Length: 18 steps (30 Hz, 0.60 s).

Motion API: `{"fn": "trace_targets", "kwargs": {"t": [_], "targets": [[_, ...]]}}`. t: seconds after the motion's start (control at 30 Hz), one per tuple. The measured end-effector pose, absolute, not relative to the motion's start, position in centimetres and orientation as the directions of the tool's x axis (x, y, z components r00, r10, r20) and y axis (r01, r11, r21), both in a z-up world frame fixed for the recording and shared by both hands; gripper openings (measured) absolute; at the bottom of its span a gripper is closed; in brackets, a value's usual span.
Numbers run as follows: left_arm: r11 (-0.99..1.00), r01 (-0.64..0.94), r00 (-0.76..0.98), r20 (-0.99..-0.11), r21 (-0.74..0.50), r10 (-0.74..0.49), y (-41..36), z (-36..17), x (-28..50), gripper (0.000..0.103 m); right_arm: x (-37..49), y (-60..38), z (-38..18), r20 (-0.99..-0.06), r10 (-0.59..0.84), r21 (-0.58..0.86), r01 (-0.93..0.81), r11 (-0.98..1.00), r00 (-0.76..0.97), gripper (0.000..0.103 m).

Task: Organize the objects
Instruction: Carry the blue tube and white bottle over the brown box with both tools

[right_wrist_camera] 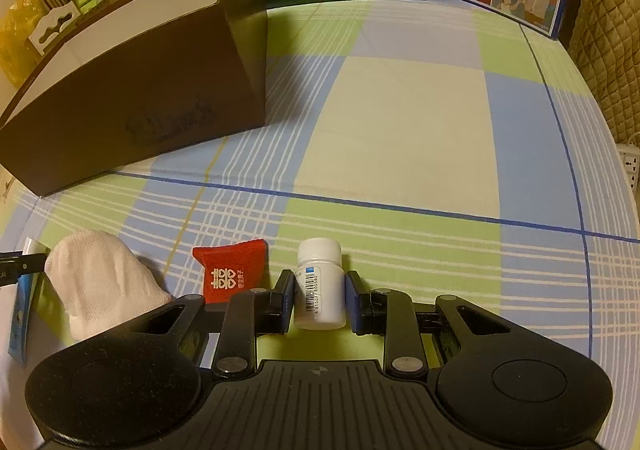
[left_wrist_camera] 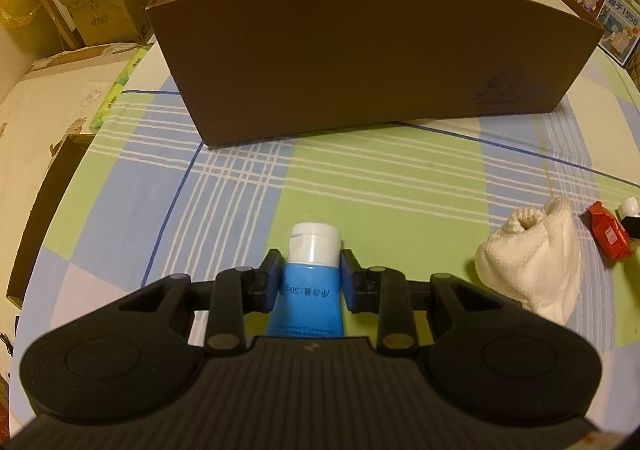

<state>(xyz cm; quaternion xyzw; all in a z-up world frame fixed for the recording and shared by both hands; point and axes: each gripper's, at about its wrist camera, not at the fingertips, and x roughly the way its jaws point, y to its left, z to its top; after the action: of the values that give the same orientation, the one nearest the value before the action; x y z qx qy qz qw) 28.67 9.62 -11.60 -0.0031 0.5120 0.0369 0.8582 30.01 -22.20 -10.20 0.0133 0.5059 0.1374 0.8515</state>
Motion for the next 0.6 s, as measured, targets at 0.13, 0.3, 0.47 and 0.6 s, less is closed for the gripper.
{"fn": "trace_targets", "kwargs": {"t": [0.13, 0.3, 0.47, 0.6], "targets": [[0.998, -0.062, 0.483, -0.874, 0.020, 0.048, 9.7, -11.1, 28.6, 0.026, 30.2, -22.4, -9.6, -0.849, 0.257, 0.173, -0.216, 0.961, 0.462, 0.023], [0.998, -0.065, 0.509, -0.860, -0.003, 0.031, 9.7, -9.7, 28.4, 0.026, 30.4, -22.0, -8.2, -0.828, 0.281, 0.190, -0.230, 0.955, 0.485, 0.023], [0.997, -0.069, 0.541, -0.841, -0.021, 0.020, 9.8, -7.7, 28.1, 0.026, 30.6, -20.9, -6.7, -0.804, 0.323, 0.212, -0.267, 0.940, 0.499, 0.024], [0.997, -0.071, 0.563, -0.826, -0.028, 0.016, 9.8, -5.7, 28.1, 0.026, 30.8, -19.3, -5.2, -0.783, 0.370, 0.234, -0.315, 0.920, 0.500, 0.024]]}}
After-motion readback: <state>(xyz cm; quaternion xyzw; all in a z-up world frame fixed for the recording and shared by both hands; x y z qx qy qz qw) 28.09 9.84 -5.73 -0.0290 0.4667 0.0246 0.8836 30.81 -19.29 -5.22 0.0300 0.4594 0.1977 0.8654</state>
